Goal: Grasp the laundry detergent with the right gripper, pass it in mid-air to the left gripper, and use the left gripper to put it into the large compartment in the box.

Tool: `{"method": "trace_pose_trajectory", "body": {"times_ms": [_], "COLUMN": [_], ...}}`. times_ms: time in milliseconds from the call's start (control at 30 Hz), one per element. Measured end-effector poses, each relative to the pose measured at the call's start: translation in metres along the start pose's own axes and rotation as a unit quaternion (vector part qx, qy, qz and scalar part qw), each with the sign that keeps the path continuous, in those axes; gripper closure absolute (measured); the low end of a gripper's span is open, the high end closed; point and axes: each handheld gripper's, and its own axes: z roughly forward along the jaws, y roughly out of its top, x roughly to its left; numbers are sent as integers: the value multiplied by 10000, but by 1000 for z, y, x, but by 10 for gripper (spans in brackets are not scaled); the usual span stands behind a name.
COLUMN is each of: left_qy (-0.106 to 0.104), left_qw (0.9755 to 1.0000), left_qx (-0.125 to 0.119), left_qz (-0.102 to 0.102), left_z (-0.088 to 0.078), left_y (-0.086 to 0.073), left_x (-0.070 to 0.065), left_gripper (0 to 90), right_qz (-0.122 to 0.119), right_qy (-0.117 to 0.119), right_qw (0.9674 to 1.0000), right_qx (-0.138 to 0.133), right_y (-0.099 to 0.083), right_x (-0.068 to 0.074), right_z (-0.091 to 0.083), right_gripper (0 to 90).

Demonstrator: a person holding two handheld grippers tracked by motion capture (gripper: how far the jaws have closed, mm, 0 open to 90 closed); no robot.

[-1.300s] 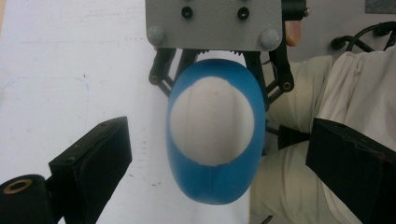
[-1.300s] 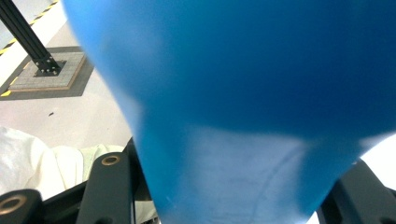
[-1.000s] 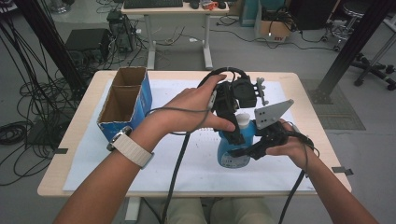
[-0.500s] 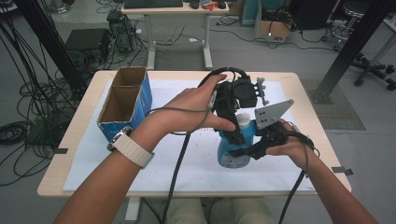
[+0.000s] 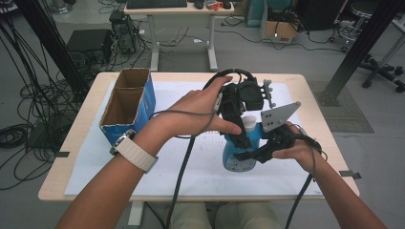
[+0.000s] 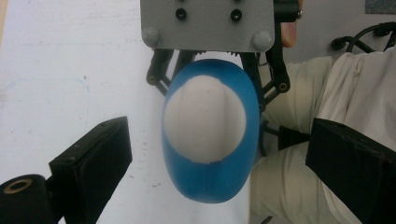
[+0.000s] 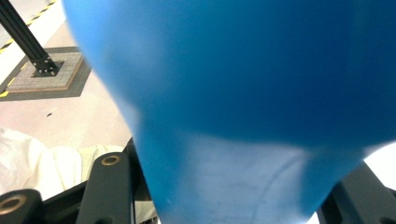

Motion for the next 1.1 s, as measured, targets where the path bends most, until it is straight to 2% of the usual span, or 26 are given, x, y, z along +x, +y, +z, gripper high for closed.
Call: {"method": "trace_pose_trajectory", "body": {"times_ms": [367, 400, 500, 700, 767, 1100], "left_qy": [-25, -6, -5, -25, -3, -12], "left_qw": [10000, 10000, 10000, 10000, 10000, 10000], "left_qx": [19, 4, 13, 20, 5, 8], "left_qz": [31, -27, -25, 63, -21, -11], "left_z": [0, 0, 0, 1, 0, 0], "left_y": [0, 0, 0, 0, 0, 0], "left_x": [1, 0, 0, 1, 0, 0], "left_gripper": [72, 72, 72, 72, 72, 72], "right_qz": [7, 5, 1, 9, -1, 13], "right_qy": [26, 29, 31, 25, 21, 24], "right_qw": [10000, 10000, 10000, 10000, 10000, 10000], "right_qx": [13, 14, 7, 17, 19, 15], "right_y": [0, 0, 0, 0, -1, 0], "right_x": [0, 0, 0, 0, 0, 0], "right_z": [0, 0, 0, 0, 1, 0], "right_gripper": [436, 435, 435, 436, 435, 436]}}
